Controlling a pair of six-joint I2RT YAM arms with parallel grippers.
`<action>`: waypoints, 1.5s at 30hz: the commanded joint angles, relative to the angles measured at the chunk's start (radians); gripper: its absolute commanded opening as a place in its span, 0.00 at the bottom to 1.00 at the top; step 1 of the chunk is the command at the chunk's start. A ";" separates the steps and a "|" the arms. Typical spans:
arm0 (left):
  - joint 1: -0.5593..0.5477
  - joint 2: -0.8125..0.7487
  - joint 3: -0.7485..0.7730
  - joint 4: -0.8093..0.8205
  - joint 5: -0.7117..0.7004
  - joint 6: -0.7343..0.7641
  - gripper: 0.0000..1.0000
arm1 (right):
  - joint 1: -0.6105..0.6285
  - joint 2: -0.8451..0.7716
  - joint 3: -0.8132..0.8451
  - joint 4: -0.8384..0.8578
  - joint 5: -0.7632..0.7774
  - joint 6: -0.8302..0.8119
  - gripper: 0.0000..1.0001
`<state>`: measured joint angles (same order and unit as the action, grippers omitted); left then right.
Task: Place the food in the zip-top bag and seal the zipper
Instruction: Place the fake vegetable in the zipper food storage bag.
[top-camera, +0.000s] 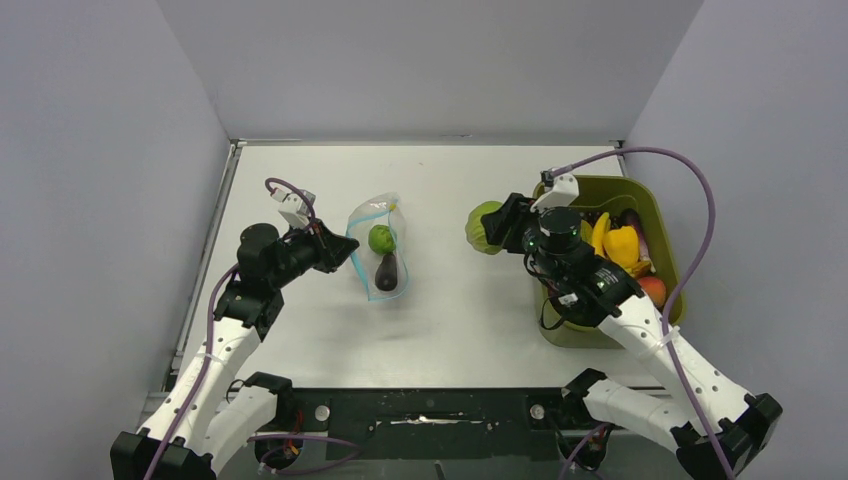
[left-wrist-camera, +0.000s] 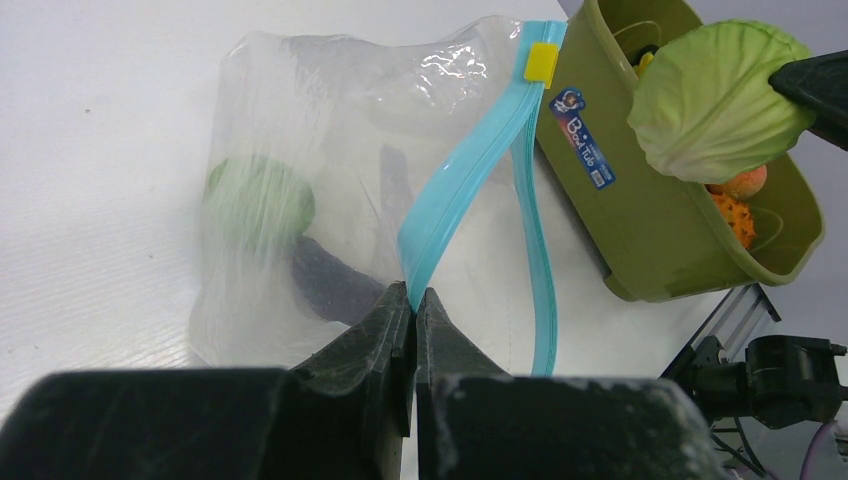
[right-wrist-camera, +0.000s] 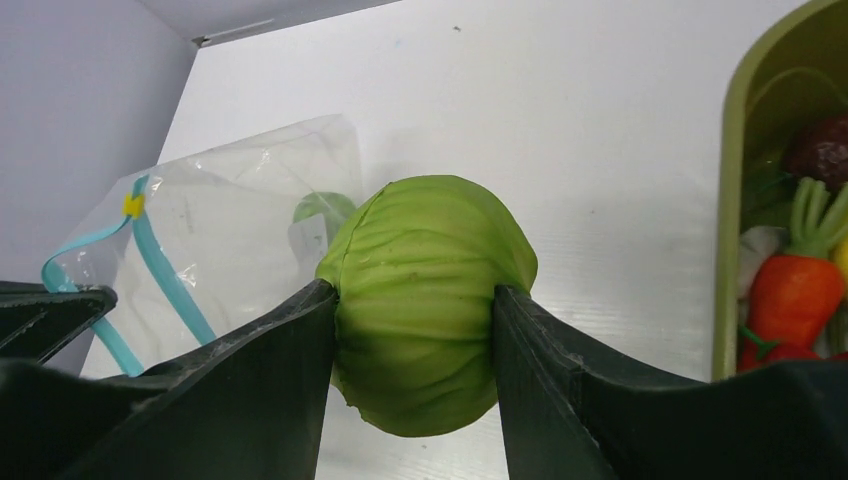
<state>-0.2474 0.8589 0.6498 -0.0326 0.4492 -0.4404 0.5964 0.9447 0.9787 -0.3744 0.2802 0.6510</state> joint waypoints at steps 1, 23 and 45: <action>-0.001 -0.005 0.011 0.057 0.006 -0.004 0.00 | 0.052 0.025 0.051 0.164 -0.066 -0.034 0.43; -0.001 -0.003 0.011 0.062 0.016 -0.006 0.00 | 0.233 0.211 0.063 0.527 -0.451 -0.030 0.45; -0.001 -0.015 -0.011 0.072 0.051 -0.019 0.00 | 0.342 0.404 0.147 0.410 -0.143 -0.343 0.46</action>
<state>-0.2470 0.8570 0.6304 -0.0246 0.4759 -0.4503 0.9367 1.3396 1.0653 0.0113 0.0418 0.3744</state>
